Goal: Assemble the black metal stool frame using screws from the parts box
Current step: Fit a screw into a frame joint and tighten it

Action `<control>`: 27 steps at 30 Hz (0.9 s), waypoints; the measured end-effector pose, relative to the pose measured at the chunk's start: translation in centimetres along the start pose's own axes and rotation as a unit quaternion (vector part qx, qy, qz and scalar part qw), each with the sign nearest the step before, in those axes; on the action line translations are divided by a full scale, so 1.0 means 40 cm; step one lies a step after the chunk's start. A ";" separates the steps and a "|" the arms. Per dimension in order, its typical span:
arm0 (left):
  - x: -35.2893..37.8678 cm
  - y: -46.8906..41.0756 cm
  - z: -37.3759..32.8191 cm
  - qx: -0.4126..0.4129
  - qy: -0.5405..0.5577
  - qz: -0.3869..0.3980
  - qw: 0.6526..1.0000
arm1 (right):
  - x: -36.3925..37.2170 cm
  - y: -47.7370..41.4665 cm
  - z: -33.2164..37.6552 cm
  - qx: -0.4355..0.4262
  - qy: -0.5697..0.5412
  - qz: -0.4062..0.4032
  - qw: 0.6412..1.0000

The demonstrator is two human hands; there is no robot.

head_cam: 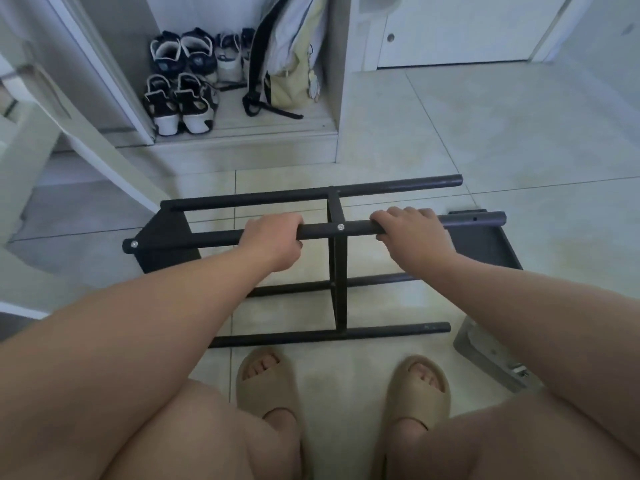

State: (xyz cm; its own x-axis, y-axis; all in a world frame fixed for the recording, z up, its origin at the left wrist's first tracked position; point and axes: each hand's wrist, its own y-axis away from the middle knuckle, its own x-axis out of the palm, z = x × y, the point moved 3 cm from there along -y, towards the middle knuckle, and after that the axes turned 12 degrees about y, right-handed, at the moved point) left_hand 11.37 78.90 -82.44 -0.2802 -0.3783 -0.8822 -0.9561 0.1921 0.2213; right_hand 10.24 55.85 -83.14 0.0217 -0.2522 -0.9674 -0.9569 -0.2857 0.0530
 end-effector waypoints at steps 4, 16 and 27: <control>0.017 -0.065 0.026 0.031 -0.002 -0.068 0.997 | 0.052 -0.061 -0.008 0.040 0.023 -0.017 0.999; 0.098 -0.510 0.159 -0.031 -0.037 -0.104 0.993 | 0.274 -0.488 -0.037 0.107 0.001 -0.039 0.993; 0.183 -0.645 0.230 -0.073 -0.001 -0.071 0.995 | 0.415 -0.610 -0.022 0.151 -0.131 0.025 0.980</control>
State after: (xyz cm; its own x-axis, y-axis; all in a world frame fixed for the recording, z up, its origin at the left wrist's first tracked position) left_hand 34.79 79.49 -98.43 -0.1407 -0.3909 -0.9096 -0.9884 0.0029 0.1516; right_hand 34.21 57.81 -100.28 -0.0641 -0.0022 -0.9979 -0.9978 0.0177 0.0641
